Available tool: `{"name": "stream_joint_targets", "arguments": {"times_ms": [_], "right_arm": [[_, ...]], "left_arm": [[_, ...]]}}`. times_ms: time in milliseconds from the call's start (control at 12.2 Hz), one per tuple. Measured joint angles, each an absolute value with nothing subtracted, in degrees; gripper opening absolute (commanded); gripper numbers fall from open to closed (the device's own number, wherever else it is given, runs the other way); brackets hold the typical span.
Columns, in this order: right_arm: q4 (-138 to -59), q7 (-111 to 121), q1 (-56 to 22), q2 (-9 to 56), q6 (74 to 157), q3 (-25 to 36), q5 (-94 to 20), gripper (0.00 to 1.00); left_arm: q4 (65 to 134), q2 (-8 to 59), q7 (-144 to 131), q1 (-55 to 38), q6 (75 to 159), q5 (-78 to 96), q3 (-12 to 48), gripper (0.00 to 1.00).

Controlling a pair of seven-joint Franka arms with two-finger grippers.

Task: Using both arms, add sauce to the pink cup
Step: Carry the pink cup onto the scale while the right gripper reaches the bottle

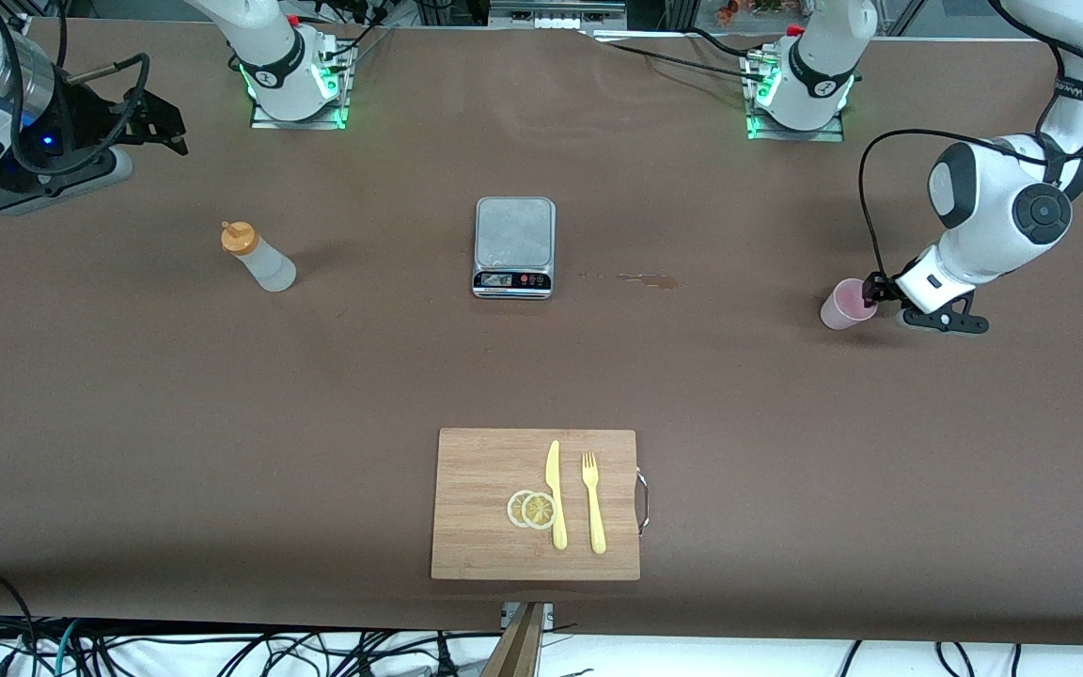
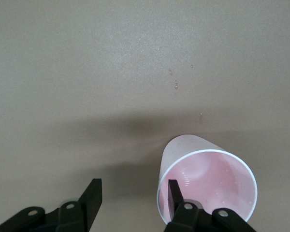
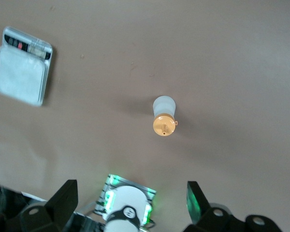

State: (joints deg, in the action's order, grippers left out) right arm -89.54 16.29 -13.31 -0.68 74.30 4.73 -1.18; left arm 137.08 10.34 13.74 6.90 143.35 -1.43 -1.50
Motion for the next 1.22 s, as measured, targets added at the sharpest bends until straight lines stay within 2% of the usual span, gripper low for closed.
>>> {"name": "stream_joint_targets", "arguments": {"times_ms": [163,653,735,1061,1224], "right_arm": [[-91.2,26.4,-11.6,-0.6,74.4,5.0,-2.3,1.0],[-102.5,60.2,1.0,-0.4,81.3,5.8,-9.0,1.0],[-104.6,64.4,2.1,-0.3,82.8,5.8,-10.1,1.0],[-111.6,80.5,5.9,-0.2,87.0,5.9,-14.2,1.0],[-114.0,87.0,7.5,0.4,88.9,6.1,-15.5,1.0]], "left_arm": [[137.1,10.3,13.7,6.9,143.4,-1.4,-1.5,0.48],[137.1,10.3,13.5,6.4,143.6,0.7,-0.9,0.45],[137.1,10.3,13.5,6.1,143.6,1.2,-0.8,0.41],[137.1,10.3,13.4,5.8,143.6,1.4,-0.6,0.0],[137.1,10.3,13.4,5.8,143.6,1.8,-0.6,0.0]]}}
